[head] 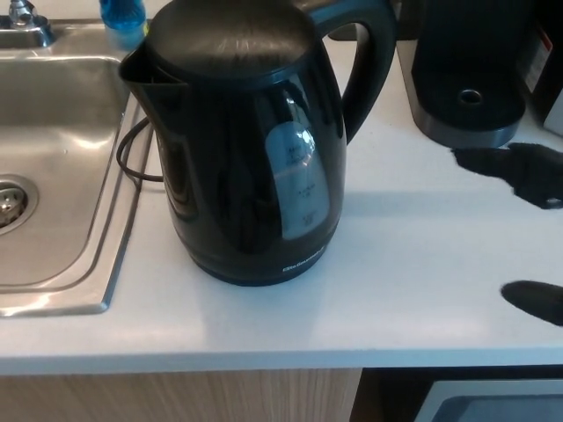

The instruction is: Pick up a kettle using the right hand on left side of the counter and then walk right towards the kettl base and turn on the kettle

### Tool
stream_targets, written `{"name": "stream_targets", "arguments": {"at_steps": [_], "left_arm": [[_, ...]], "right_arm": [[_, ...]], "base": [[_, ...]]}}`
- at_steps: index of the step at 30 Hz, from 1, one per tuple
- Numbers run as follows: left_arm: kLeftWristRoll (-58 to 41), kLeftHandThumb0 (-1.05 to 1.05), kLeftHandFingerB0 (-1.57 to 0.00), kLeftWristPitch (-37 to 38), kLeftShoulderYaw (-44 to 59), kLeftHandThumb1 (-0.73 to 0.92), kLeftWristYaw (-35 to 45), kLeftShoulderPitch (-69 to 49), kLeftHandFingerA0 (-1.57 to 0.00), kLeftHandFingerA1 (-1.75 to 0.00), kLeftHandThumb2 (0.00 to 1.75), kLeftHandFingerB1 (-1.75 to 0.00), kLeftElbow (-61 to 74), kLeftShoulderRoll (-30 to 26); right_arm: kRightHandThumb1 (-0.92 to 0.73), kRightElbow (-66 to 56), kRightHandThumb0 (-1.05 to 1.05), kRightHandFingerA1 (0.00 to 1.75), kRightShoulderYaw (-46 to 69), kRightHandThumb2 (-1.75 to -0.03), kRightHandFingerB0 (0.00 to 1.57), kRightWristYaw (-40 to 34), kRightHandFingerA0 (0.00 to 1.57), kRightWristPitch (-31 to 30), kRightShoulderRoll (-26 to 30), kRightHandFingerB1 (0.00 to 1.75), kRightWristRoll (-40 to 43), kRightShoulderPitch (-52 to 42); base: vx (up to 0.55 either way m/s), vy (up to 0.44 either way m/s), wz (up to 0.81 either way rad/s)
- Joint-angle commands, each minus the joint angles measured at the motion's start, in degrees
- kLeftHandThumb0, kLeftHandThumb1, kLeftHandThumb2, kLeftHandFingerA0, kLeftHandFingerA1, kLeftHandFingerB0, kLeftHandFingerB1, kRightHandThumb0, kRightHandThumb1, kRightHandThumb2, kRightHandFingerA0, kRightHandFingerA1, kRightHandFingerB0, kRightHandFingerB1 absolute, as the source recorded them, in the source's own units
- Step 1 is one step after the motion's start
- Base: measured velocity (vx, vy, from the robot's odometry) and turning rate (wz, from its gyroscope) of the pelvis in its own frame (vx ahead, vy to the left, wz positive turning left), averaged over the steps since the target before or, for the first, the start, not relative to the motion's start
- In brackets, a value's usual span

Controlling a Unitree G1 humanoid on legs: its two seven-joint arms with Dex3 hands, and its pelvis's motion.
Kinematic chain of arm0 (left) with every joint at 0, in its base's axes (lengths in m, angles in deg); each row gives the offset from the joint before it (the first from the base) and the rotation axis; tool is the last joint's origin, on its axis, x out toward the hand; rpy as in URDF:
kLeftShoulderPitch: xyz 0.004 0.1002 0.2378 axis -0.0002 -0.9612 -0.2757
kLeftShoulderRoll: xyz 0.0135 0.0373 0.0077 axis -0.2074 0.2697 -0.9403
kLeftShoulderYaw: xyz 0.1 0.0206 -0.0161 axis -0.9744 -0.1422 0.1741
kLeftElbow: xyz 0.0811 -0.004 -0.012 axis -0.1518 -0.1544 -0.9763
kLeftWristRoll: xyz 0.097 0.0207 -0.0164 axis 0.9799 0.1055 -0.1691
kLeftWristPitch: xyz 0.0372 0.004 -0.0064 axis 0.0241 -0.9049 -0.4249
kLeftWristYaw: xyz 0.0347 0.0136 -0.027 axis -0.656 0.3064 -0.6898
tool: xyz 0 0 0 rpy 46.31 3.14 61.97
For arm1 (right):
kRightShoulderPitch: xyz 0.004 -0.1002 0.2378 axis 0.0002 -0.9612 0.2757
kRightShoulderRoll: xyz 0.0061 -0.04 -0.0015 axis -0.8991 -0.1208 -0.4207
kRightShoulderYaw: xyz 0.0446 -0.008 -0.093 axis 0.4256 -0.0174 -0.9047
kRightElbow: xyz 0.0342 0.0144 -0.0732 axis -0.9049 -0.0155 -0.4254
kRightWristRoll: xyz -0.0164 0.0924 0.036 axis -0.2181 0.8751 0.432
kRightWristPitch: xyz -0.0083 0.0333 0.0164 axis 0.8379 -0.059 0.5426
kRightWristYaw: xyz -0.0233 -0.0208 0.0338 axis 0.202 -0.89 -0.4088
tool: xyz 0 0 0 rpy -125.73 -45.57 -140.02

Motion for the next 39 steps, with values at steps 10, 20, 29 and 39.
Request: {"name": "stream_targets", "arguments": {"at_steps": [10,20,29,39], "left_arm": [[1.9,0.34,-0.89,4.6,-0.7,0.48,-0.3,-1.1,-1.03,-1.04,1.16,-0.94,0.6,-1.5],[2.3,0.39,-0.88,4.6,-1.0,0.48,0.1,-2.1,-1.03,-1.04,1.17,-0.93,2.0,-1.8],[2.2,0.37,-0.87,4.6,-1.6,0.49,0.2,-2.9,-0.99,-1.03,1.18,-0.93,2.3,-1.5],[1.2,0.35,-0.88,4.1,-1.4,0.50,0.7,-3.5,-1.00,-1.05,1.20,-0.94,5.8,-0.8]], "right_arm": [[-0.68,-1.8,-0.44,0.45,9.2,-0.62,0.19,-7.1,0.31,32.8,-18.5,0.29,-7.0,-34.5],[-0.67,-1.8,-0.47,0.44,6.4,-0.62,0.18,-9.2,0.24,30.9,-22.2,0.29,-10.6,-36.8],[-0.64,-0.2,-0.43,0.46,3.0,-0.60,0.18,-12.8,0.25,40.0,-30.0,0.31,-10.3,-49.1],[-0.66,18.3,-0.41,0.45,-5.2,-0.60,0.18,-19.0,0.33,47.0,-34.2,0.28,-15.1,-54.6]], "base": [[0.00,0.000,0.00],[0.00,0.000,0.00],[0.00,0.000,0.00],[0.00,0.000,0.00]]}}
